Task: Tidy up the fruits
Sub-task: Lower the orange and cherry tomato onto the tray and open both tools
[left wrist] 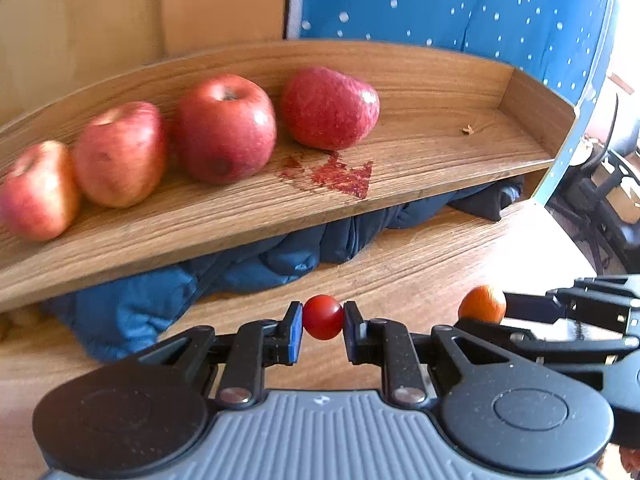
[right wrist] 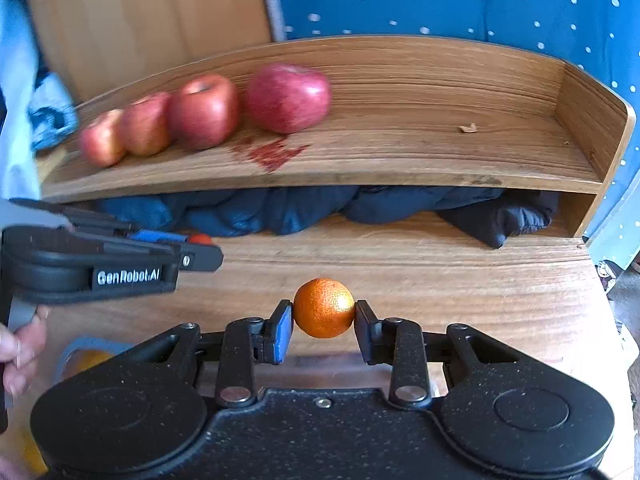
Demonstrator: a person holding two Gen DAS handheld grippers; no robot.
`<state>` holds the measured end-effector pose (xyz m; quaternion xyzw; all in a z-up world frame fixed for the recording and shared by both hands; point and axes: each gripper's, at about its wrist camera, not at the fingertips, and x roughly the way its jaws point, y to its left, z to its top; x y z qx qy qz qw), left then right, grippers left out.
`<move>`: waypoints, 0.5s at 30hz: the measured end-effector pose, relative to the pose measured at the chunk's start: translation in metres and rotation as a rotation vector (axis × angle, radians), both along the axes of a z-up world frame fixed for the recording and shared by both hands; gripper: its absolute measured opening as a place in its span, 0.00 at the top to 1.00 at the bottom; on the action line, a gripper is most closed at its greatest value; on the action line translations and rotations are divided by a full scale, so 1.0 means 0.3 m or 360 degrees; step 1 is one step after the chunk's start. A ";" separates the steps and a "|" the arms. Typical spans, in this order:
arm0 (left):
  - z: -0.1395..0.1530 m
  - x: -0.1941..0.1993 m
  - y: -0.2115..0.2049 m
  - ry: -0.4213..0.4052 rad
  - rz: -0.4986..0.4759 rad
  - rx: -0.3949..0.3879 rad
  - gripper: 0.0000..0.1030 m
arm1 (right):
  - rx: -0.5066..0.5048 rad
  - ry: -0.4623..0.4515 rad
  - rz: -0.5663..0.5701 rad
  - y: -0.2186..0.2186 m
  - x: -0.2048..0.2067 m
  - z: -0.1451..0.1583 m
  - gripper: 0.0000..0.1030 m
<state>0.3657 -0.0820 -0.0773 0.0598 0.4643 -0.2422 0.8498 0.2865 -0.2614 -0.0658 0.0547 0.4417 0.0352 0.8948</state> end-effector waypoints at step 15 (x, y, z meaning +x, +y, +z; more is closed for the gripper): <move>0.048 -0.212 0.080 0.0110 0.0118 -0.0037 0.78 | -0.0011 0.0058 0.0267 0.080 -0.157 0.012 0.66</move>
